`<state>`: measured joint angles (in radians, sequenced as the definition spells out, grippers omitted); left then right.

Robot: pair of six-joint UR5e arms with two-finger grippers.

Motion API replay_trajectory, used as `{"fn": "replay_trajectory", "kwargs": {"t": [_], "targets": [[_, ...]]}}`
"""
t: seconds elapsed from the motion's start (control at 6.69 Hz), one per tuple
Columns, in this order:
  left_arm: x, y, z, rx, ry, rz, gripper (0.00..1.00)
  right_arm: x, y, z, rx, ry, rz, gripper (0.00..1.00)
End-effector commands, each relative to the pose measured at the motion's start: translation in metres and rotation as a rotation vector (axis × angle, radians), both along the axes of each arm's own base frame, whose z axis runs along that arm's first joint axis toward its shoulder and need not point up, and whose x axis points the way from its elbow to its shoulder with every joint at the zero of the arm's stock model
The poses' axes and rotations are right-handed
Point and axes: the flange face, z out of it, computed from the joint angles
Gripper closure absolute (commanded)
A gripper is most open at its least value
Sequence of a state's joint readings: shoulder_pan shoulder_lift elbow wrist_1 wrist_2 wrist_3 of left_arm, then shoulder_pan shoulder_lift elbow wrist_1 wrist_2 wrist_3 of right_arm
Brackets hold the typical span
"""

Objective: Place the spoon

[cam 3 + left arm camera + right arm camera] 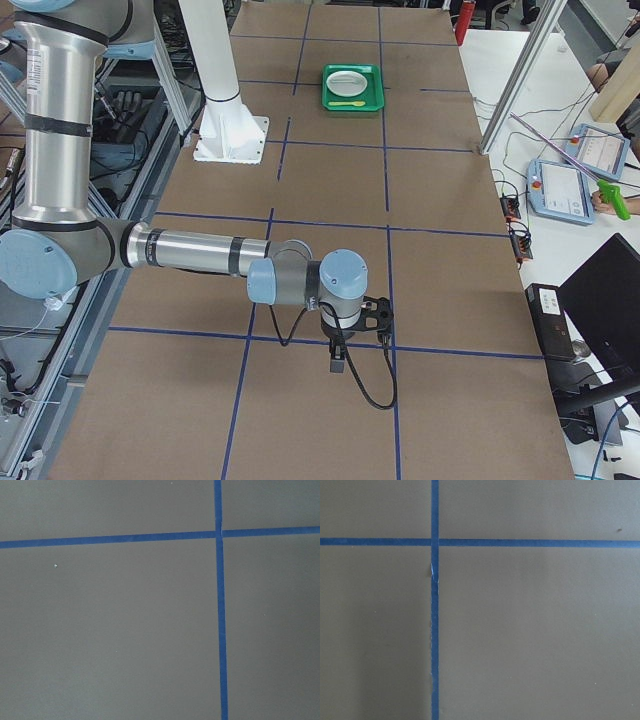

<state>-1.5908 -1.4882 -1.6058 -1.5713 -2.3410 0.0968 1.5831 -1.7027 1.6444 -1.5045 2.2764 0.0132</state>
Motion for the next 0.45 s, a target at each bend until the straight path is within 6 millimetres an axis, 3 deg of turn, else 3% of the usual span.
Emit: {"fn": "replay_trajectory", "kwargs": {"t": [0.0,0.3], "targets": [[0.0000,-0.0011,-0.0029,0.006,0.000,0.000,0.00,0.0000,0.0000,0.0000,-0.001,0.000,0.000,0.00],[-0.0001,-0.0014,-0.0043,0.010,-0.002,0.001,0.00,0.0000,0.0000,0.0000,-0.001,0.000,0.000,0.00]]}}
